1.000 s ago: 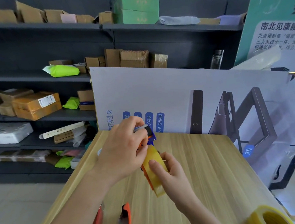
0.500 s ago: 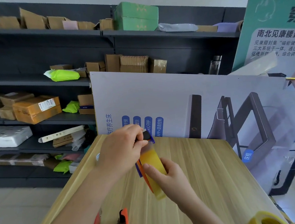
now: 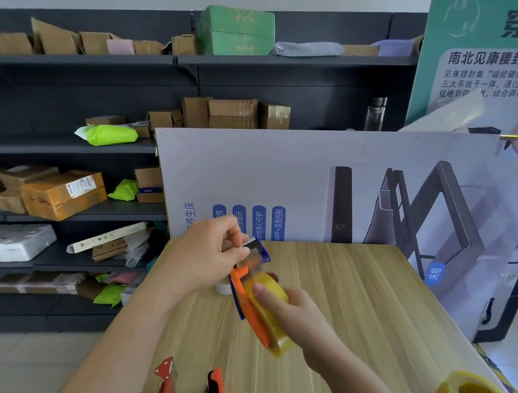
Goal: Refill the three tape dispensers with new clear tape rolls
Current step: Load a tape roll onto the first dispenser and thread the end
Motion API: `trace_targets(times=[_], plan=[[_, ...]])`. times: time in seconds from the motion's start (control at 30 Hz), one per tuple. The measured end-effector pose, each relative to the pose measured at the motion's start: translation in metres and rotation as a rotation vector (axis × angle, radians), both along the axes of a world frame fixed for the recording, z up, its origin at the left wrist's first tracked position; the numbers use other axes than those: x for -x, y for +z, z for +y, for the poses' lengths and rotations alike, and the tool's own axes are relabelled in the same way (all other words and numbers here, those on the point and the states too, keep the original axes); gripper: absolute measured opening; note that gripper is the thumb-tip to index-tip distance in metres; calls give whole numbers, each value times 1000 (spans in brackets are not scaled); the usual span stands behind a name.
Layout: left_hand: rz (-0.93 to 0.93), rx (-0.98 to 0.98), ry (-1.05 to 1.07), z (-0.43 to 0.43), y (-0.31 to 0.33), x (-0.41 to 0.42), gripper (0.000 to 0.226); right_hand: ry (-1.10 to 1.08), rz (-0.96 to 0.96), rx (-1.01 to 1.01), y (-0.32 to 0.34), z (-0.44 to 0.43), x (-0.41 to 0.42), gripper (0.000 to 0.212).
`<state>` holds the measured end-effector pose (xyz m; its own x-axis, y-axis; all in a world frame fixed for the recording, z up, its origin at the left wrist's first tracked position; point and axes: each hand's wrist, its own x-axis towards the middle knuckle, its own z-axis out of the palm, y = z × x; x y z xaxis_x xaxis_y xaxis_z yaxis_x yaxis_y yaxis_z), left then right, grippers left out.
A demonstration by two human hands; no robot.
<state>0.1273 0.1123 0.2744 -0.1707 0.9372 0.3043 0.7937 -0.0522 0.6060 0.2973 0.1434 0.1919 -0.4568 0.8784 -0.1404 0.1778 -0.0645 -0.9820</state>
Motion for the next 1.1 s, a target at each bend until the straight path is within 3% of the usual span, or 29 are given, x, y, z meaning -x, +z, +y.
trace_targets(times=[0.27, 0.4, 0.5, 0.6, 0.73, 0.93, 1.1], plan=[[-55, -96, 103, -3, -5, 3, 20, -16, -31, 50, -2, 0, 5, 18], [-5, -102, 142, 1, -5, 3, 20, 51, -32, 54, -2, -3, 6, 45], [-182, -110, 169, 5, -3, 4, 14, 50, -26, 40, -1, -3, 5, 47], [-410, -36, 127, 7, 0, 6, 8, 33, -7, 39, -3, 1, 5, 53], [-393, 123, 59, 11, 11, 6, 10, 30, -6, 42, -10, 2, 3, 44], [-542, 264, 22, 11, 35, 19, 13, 165, 10, 62, -12, 3, 2, 41], [-530, 311, -3, 16, 40, 18, 14, 70, 55, 101, -15, 5, 10, 62]])
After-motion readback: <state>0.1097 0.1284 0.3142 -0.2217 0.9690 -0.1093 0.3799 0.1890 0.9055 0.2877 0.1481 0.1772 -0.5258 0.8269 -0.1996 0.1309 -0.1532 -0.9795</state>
